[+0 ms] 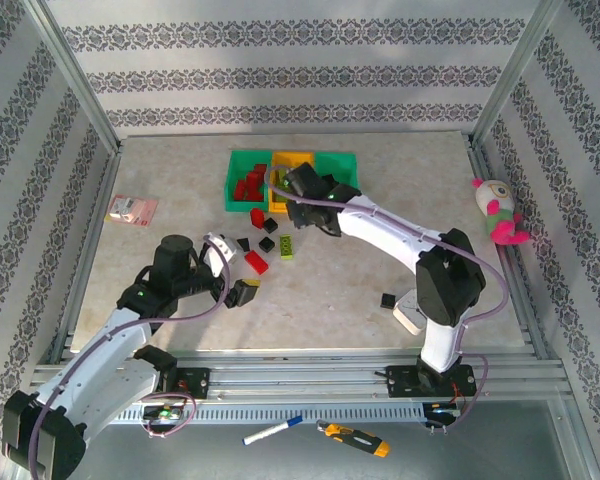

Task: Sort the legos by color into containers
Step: Place the lego in the container.

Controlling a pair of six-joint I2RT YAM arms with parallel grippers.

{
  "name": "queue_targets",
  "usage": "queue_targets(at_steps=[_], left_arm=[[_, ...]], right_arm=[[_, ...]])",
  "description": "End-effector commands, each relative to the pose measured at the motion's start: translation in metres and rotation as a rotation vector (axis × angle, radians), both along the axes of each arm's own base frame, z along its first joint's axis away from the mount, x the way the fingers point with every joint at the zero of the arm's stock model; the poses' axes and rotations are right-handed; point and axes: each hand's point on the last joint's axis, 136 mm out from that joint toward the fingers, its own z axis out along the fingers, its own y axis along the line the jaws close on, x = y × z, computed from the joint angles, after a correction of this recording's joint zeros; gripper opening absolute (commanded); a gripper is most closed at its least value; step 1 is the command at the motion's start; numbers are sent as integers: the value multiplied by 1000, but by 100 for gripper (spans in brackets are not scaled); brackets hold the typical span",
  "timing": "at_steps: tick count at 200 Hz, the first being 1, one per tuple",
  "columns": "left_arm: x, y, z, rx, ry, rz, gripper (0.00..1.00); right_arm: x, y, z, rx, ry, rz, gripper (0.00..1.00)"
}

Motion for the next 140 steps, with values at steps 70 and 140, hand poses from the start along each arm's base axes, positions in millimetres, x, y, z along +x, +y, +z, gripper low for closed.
queue_targets(at_steps=[70,140], left_arm=[[34,-24,23,-47,-60,-20,99],[48,-28,19,-26,-39,-11,99]], right_arm=[[103,-63,-9,-18,-77,-275,23],[111,-78,-38,-40,-21,-335,36]])
